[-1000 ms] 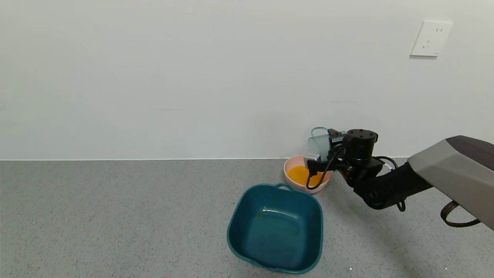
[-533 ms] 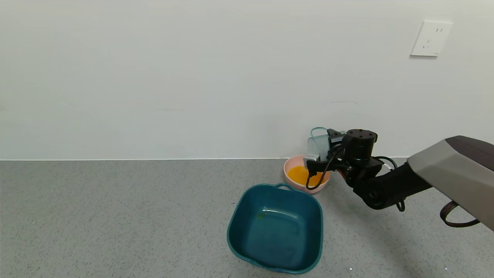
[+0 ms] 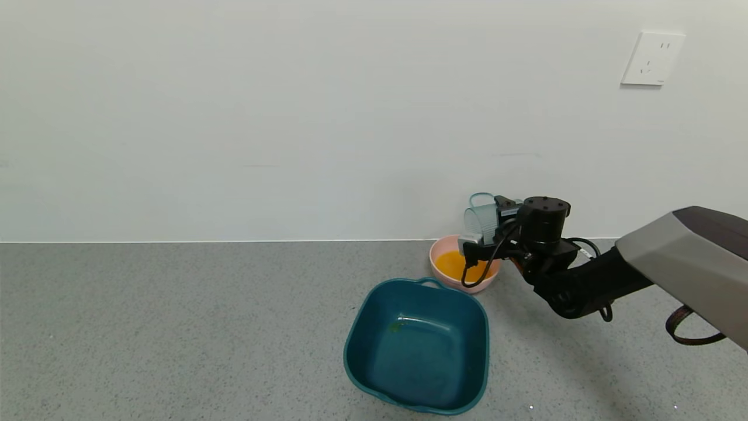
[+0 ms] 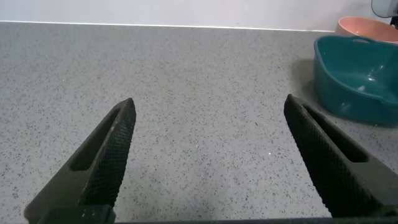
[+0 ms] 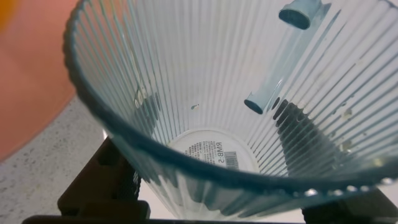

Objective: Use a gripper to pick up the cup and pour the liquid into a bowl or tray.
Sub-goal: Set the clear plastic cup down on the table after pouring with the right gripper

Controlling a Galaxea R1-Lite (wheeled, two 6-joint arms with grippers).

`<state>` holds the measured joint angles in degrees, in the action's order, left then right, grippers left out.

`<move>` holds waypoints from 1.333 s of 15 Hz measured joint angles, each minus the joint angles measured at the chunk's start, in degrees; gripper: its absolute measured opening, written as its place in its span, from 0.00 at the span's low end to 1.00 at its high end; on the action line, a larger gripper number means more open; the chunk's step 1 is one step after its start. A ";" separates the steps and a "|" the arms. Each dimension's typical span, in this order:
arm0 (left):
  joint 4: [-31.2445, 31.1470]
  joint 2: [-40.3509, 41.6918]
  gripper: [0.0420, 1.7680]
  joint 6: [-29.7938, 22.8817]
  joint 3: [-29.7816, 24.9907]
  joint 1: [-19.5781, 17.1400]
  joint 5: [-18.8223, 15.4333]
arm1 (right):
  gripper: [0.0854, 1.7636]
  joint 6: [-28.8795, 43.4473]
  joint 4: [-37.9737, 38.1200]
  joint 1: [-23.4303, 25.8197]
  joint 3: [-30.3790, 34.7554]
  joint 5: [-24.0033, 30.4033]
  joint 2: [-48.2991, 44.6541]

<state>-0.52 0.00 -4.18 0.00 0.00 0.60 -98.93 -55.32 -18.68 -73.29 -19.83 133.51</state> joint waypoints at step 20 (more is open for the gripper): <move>0.00 0.00 0.97 0.00 0.00 0.00 -0.02 | 0.76 60.67 -10.01 4.22 19.63 -1.74 -11.68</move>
<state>-0.52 0.00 -4.18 0.00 0.00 0.57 -38.25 -65.33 -14.46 -53.66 -21.58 121.83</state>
